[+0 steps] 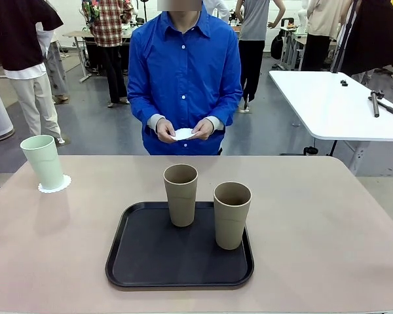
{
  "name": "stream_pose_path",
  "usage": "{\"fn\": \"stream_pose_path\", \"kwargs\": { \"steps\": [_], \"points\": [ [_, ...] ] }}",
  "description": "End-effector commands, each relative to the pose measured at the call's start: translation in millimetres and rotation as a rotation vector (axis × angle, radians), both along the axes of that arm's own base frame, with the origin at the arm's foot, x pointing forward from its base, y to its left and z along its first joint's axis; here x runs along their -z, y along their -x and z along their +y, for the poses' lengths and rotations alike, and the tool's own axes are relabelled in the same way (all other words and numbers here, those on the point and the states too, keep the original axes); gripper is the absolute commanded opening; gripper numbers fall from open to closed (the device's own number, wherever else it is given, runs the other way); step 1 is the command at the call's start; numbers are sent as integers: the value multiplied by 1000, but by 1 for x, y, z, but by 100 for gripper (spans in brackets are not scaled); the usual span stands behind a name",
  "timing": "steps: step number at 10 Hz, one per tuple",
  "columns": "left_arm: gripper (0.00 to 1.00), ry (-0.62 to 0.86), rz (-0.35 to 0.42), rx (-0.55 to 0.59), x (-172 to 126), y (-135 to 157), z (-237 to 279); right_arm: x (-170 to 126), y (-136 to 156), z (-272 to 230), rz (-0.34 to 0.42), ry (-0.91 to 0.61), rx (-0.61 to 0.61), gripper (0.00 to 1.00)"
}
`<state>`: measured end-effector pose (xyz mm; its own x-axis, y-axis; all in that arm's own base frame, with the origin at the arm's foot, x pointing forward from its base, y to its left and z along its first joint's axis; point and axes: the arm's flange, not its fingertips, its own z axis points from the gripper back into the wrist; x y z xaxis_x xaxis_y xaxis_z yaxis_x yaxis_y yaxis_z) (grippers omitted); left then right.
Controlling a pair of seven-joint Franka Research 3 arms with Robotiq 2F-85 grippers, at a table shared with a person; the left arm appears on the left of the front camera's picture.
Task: Place coasters on the table and set cups on them.
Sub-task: Take one Reusable plastic cup from the Flat Tray and place it on a coaster set by the human.
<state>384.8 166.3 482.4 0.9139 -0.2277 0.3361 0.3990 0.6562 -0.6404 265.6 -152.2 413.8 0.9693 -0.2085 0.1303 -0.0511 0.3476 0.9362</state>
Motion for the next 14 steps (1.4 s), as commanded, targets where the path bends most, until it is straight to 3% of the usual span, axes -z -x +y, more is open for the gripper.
{"fn": "stream_pose_path", "kwargs": {
  "steps": [1, 5, 9, 14],
  "points": [
    [100, 364, 82, 43, 8, -20, 58, 0, 0, 1, -12, -10, -2, 100],
    [100, 509, 179, -60, 38, -18, 138, 0, 0, 1, -12, -10, -2, 100],
    [100, 521, 255, -173, 70, -25, 173, 0, 0, 1, -12, -10, -2, 100],
    [100, 501, 307, -150, 84, -26, 187, 0, 0, 1, -12, -10, -2, 100]
  ]
}}
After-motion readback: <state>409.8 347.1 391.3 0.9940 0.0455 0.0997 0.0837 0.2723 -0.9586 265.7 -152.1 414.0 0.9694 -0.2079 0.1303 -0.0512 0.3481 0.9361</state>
